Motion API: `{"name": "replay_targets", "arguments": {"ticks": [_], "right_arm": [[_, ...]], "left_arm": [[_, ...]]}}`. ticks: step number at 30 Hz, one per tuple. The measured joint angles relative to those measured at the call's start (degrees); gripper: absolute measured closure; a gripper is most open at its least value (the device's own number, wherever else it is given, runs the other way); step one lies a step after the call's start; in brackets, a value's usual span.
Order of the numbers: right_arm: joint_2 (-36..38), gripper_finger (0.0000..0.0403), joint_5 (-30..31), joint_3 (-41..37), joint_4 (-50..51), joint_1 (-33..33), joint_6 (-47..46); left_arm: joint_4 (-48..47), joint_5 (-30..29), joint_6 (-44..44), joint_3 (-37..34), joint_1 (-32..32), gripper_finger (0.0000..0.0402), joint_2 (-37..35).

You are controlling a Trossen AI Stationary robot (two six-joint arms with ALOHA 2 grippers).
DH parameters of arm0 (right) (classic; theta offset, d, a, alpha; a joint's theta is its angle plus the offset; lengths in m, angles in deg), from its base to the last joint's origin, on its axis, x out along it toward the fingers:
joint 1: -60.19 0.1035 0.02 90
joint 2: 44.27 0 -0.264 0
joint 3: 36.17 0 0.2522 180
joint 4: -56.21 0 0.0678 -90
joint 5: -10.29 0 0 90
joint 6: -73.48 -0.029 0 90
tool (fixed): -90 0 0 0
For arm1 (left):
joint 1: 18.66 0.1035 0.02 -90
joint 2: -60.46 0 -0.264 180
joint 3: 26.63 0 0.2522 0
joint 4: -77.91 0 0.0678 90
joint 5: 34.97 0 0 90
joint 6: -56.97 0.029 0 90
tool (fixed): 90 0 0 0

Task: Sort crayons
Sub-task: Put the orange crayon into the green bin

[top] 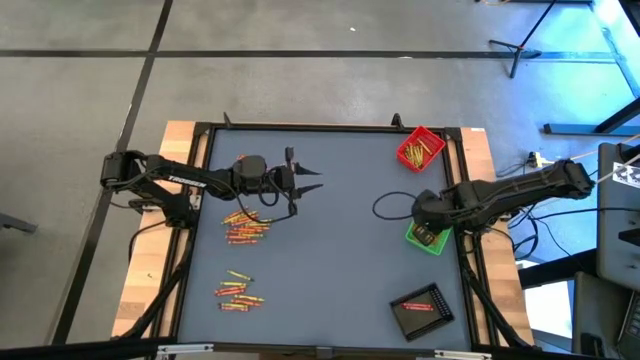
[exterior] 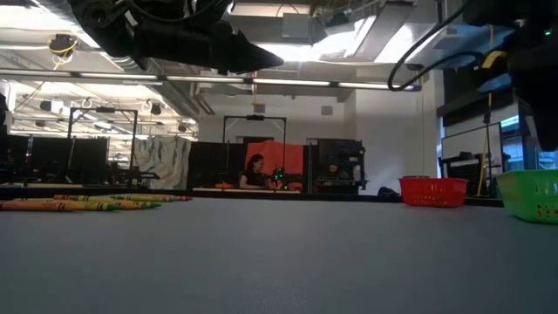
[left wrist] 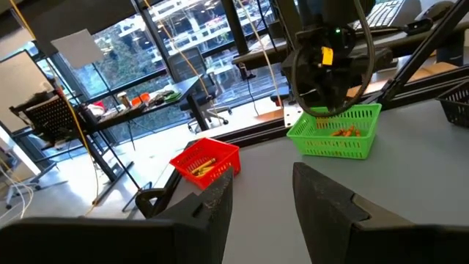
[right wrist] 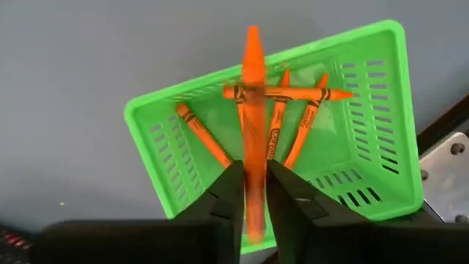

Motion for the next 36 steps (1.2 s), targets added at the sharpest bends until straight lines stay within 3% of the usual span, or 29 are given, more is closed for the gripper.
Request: {"name": "replay_targets", "arguments": {"ticks": [6,12,15,18,24,30,36], "right_arm": [[-2.52,0.0271,-0.22,0.00,0.93,-0.02,0.25],[-2.61,0.0222,-0.03,0.55,-5.30,-0.04,4.86],[-2.57,0.0217,2.80,2.71,-8.97,-0.04,8.43],[-2.55,0.0218,9.55,5.56,-13.26,-0.02,14.56],[-2.55,0.0220,22.78,5.65,-31.35,-0.04,30.34],[-2.57,0.0221,24.04,0.76,-51.13,-0.11,46.71],[-2.59,0.0221,23.26,-4.19,-66.38,-1.75,57.61]], "left_arm": [[-0.07,0.01,-0.02,0.00,0.00,0.0276,0.00],[-0.07,-0.02,-0.02,0.00,0.00,0.0276,0.00],[-0.11,-1.77,-0.01,0.00,-0.04,0.0276,0.00],[-1.94,-6.00,-0.03,0.00,-0.02,0.0276,-0.04],[-14.93,-14.55,0.02,-0.07,0.16,0.0276,-4.05],[-30.22,-15.63,-0.31,-0.07,4.14,0.0276,-9.47],[-41.49,-15.52,-1.86,1.54,13.55,0.0276,-11.22]]}}
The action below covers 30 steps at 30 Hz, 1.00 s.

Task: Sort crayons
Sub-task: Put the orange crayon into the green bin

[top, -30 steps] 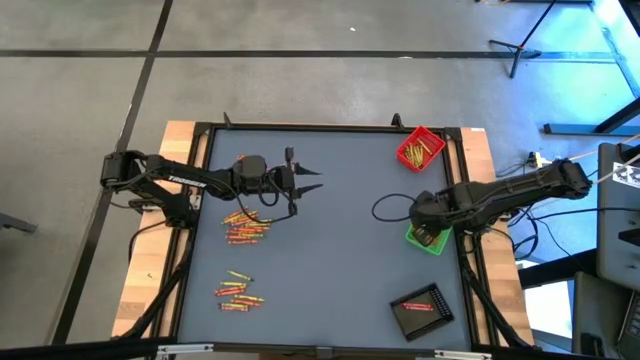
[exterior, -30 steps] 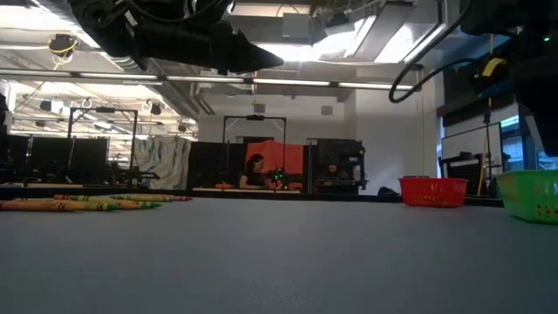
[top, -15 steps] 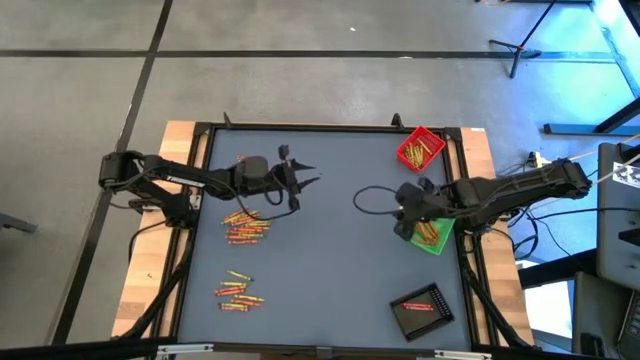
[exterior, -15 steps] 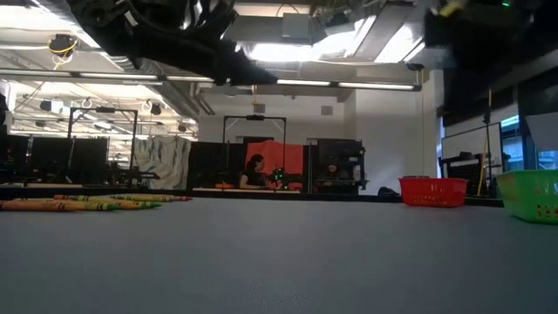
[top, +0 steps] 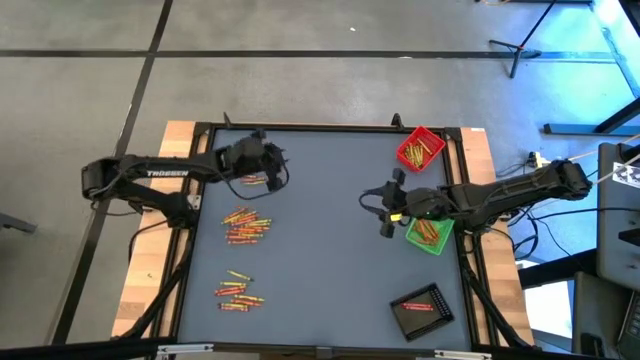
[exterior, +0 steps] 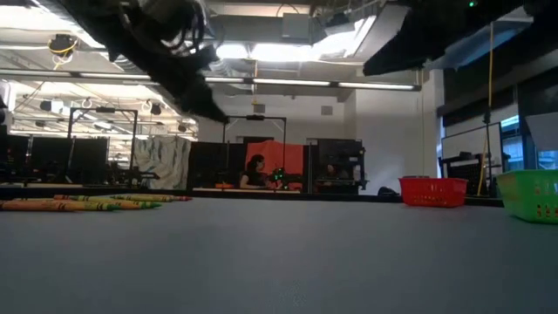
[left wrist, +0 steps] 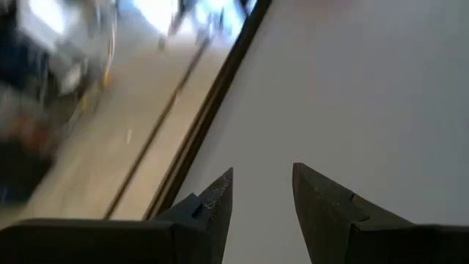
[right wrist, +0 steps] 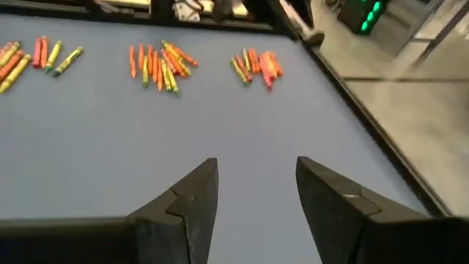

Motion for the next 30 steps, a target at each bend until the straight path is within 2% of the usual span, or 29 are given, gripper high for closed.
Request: {"name": "replay_targets", "arguments": {"ticks": [5,10,14,19,26,30], "right_arm": [[0.00,0.0221,-3.61,-1.00,-4.82,-4.00,3.09],[0.00,0.0221,-8.25,-1.07,-6.56,-8.49,3.28],[0.00,0.0221,-11.29,-1.07,-7.68,-11.05,3.29],[0.00,0.0221,-16.15,-1.07,-7.82,-13.44,5.15],[-1.66,0.0221,-17.76,-1.09,-8.51,-13.71,6.30],[-3.44,0.0221,-17.94,-1.09,-9.70,-13.69,6.82]], "left_arm": [[-16.79,0.62,-2.54,6.88,8.42,0.0276,2.75],[-29.73,0.79,-1.63,15.23,15.11,0.0276,7.77],[-35.46,0.96,2.06,20.52,19.61,0.0276,12.72],[-40.40,4.21,9.62,24.19,23.73,0.0276,19.19],[-42.27,6.59,15.43,24.84,27.56,0.0276,26.20],[-47.47,8.27,16.47,24.89,28.08,0.0276,29.42]]}}
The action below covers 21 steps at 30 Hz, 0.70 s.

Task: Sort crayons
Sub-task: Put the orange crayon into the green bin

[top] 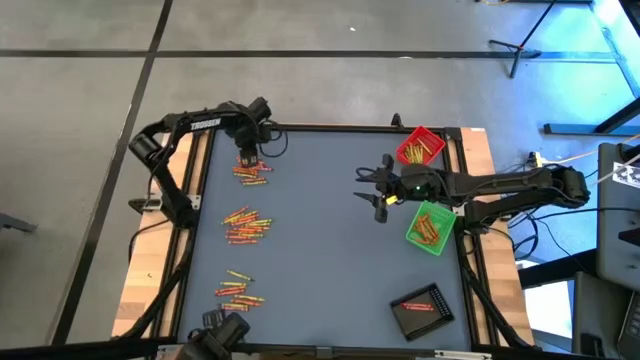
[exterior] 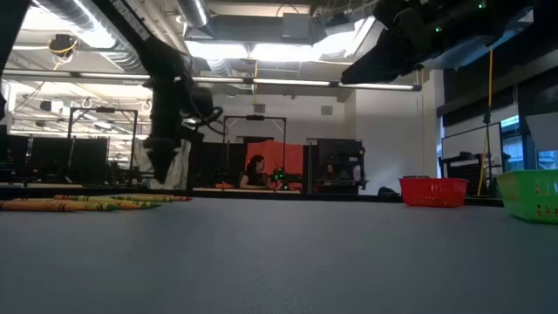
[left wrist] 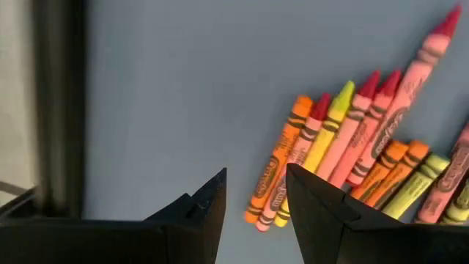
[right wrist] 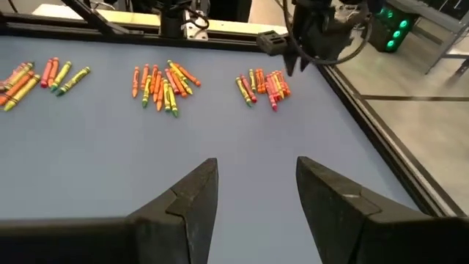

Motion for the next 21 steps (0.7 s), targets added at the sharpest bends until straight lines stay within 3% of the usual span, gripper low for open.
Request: {"name": "replay_targets", "arguments": {"ticks": [21], "right_arm": [[-1.17,0.0221,-0.03,0.02,-2.40,0.02,2.06]], "left_arm": [[3.00,2.06,3.16,-0.02,0.03,0.0276,2.38]]}}
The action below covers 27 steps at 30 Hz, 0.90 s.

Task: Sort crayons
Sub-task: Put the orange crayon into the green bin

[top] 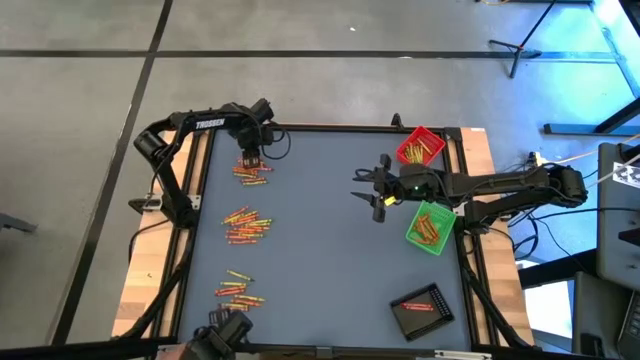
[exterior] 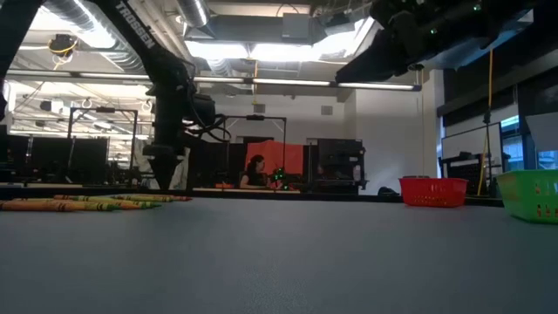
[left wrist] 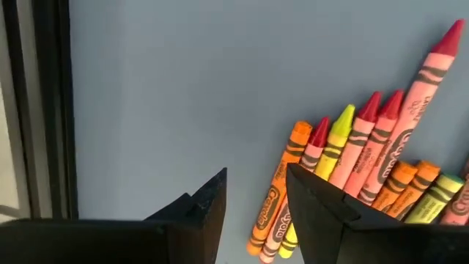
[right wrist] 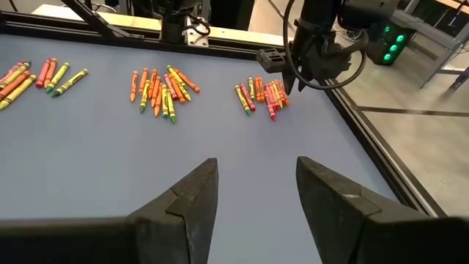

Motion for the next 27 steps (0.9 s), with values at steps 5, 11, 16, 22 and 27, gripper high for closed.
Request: {"name": "replay_targets", "arguments": {"ticks": [5,11,16,22,27], "right_arm": [[0.00,0.0221,-0.01,0.00,0.07,0.00,0.00],[0.00,0.0221,-0.02,0.00,0.07,0.00,0.00],[0.00,0.0221,-0.02,0.00,0.09,0.00,0.00],[0.00,0.0221,-0.02,0.00,0.35,0.00,0.00],[0.00,0.0221,-0.02,0.00,0.33,0.00,0.00]], "left_arm": [[1.41,0.17,1.58,-1.58,0.00,0.0276,0.00],[3.35,-0.44,1.79,-2.42,0.38,0.0276,0.00],[4.81,-0.33,1.79,-2.38,0.76,0.0276,0.63],[4.61,0.66,1.72,-2.08,2.57,0.0276,2.84],[5.02,6.79,-0.35,-2.14,5.42,0.0280,2.99]]}}
